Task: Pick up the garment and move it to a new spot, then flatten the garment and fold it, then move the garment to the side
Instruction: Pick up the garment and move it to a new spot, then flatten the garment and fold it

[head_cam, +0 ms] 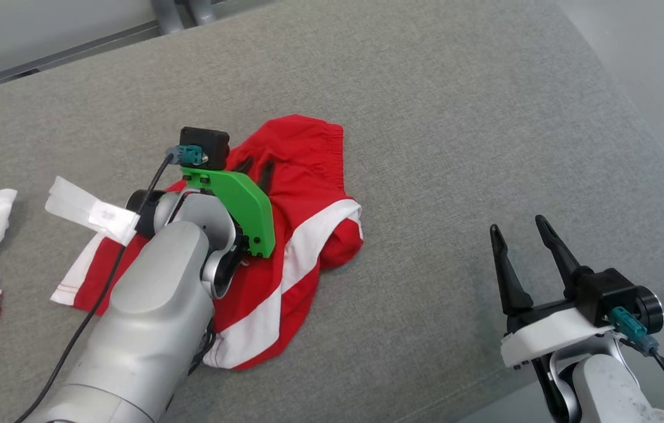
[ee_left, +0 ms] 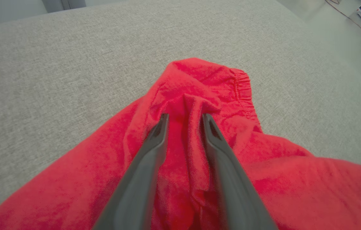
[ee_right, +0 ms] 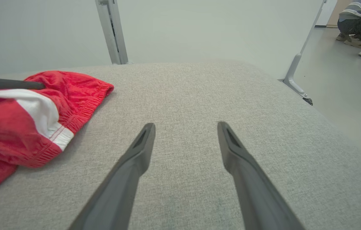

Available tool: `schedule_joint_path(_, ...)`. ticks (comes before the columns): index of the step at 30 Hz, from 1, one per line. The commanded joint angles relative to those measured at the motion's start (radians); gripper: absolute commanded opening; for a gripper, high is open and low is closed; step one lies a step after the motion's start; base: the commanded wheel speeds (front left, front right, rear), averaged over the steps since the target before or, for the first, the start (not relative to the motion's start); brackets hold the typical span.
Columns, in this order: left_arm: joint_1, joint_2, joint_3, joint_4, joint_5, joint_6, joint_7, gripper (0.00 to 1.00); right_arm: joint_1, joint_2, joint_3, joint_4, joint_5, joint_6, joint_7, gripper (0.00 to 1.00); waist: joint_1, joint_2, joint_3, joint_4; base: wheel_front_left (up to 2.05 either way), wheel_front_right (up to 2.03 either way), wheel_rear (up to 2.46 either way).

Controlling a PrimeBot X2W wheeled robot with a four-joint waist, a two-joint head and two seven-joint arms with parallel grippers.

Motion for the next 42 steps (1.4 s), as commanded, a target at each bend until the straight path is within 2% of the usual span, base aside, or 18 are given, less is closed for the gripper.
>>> schedule_joint_path(1, -0.011, 0.013, 0.0, 0.017, 0.007, 0.002, -0.01, 0.48, 0.001, -0.001, 0.003, 0.0, -0.008, 0.0, -0.005, 1.0, 0.0, 0.0023, -0.03, 0.041, 0.0, 0.0, 0.0)
schedule_joint_path(4, 0.001, 0.008, 0.003, 0.046, -0.004, 0.004, -0.028, 0.47, -0.003, -0.001, 0.001, 0.004, -0.017, 0.0, -0.005, 1.0, 0.0, 0.0023, -0.04, 0.061, 0.0, 0.0, 0.0)
schedule_joint_path(5, 0.006, 0.003, 0.005, 0.053, -0.01, 0.0, -0.033, 0.51, -0.002, -0.001, 0.001, 0.004, -0.019, 0.0, -0.005, 1.0, 0.0, 0.0023, -0.042, 0.067, 0.0, 0.0, 0.0)
schedule_joint_path(6, 0.009, -0.001, 0.009, 0.059, -0.015, -0.003, -0.041, 0.81, -0.002, -0.001, 0.003, 0.004, -0.022, 0.0, -0.005, 1.0, 0.0, 0.0023, -0.044, 0.071, 0.0, 0.0, 0.0)
schedule_joint_path(7, 0.012, -0.005, 0.009, 0.063, -0.02, -0.007, -0.048, 1.0, -0.001, -0.001, 0.003, 0.004, -0.027, 0.0, -0.005, 1.0, 0.0, 0.0023, -0.046, 0.077, 0.0, 0.0, 0.0)
schedule_joint_path(14, 0.016, -0.022, 0.018, 0.059, -0.057, -0.014, -0.085, 1.0, 0.015, -0.002, -0.009, 0.002, -0.045, 0.0, -0.005, 1.0, 0.0, 0.0023, -0.063, 0.101, 0.0, 0.0, 0.0)
schedule_joint_path(19, 0.038, -0.02, 0.038, -0.008, -0.076, -0.016, -0.158, 1.0, 0.034, -0.003, -0.042, -0.04, -0.056, 0.0, -0.005, 1.0, 0.0, 0.0023, -0.083, 0.131, 0.0, 0.0, 0.0)
schedule_joint_path(27, 0.237, 0.069, 0.092, -0.217, -0.132, 0.021, -0.2, 1.0, 0.069, -0.018, -0.064, -0.09, -0.066, 0.0, -0.005, 1.0, 0.0, 0.0023, -0.121, 0.185, 0.0, 0.0, 0.0)
schedule_joint_path(35, 0.57, 0.175, 0.067, -0.549, -0.198, 0.095, -0.062, 1.0, 0.086, -0.025, -0.069, -0.097, -0.065, 0.0, -0.005, 1.0, 0.0, 0.0023, -0.118, 0.226, 0.0, 0.0, 0.0)
schedule_joint_path(39, 0.66, 0.198, 0.051, -0.675, -0.235, 0.126, 0.007, 1.0, 0.079, -0.028, -0.068, -0.091, -0.063, 0.0, -0.005, 1.0, 0.0, 0.0023, -0.108, 0.24, 0.0, 0.0, 0.0)
schedule_joint_path(42, 0.685, 0.203, 0.033, -0.714, -0.247, 0.139, 0.048, 1.0, 0.07, -0.03, -0.063, -0.086, -0.062, 0.0, -0.005, 1.0, 0.0, 0.0023, -0.103, 0.244, 0.0, 0.0, 0.0)
